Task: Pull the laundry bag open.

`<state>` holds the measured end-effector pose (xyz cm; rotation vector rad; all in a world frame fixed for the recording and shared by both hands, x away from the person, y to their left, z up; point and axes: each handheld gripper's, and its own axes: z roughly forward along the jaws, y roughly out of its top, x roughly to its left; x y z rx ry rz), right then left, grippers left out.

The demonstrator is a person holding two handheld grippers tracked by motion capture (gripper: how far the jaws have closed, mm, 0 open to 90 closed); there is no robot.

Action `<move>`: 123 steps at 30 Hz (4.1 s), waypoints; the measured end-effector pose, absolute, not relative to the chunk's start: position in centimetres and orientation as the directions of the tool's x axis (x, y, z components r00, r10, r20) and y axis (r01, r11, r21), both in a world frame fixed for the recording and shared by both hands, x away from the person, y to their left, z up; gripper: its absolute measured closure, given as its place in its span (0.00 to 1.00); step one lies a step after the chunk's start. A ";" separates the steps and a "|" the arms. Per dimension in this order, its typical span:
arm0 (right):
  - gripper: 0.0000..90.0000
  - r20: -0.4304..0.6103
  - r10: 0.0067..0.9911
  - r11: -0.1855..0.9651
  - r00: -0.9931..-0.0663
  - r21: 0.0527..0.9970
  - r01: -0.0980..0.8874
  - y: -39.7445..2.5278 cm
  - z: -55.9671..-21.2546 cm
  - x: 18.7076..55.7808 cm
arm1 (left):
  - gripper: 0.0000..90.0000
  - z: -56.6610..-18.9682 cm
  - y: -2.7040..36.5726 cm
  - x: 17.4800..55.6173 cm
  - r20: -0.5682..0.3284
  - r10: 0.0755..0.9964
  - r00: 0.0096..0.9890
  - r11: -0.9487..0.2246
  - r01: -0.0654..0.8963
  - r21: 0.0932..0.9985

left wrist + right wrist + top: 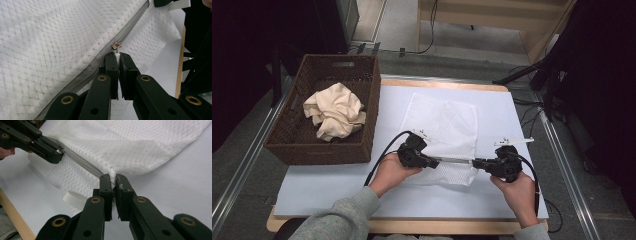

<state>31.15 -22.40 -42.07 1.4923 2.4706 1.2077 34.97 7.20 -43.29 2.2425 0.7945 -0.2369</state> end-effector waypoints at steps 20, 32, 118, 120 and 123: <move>0.95 0.352 0.771 0.236 -0.530 0.615 0.753 -23.2 -42.2 31.4 | 0.96 -43.2 7.5 35.2 -0.393 0.478 0.785 -0.534 0.616 0.579; 0.95 0.344 0.786 0.227 -0.513 0.612 0.758 -23.6 -42.2 31.6 | 0.97 -43.1 7.7 35.2 -0.409 0.480 0.776 -0.529 0.628 0.570; 0.95 0.343 0.805 0.201 -0.484 0.610 0.766 -25.9 -42.7 32.3 | 0.97 -43.0 11.8 35.1 -0.418 0.566 0.711 -0.476 0.695 0.538; 0.95 0.345 0.806 0.201 -0.481 0.605 0.771 -26.1 -42.7 32.3 | 0.97 -42.9 11.9 35.1 -0.415 0.567 0.712 -0.478 0.694 0.539; 0.95 0.343 0.805 0.204 -0.484 0.606 0.769 -26.2 -42.8 32.3 | 0.96 -42.9 12.1 35.1 -0.413 0.570 0.710 -0.476 0.696 0.538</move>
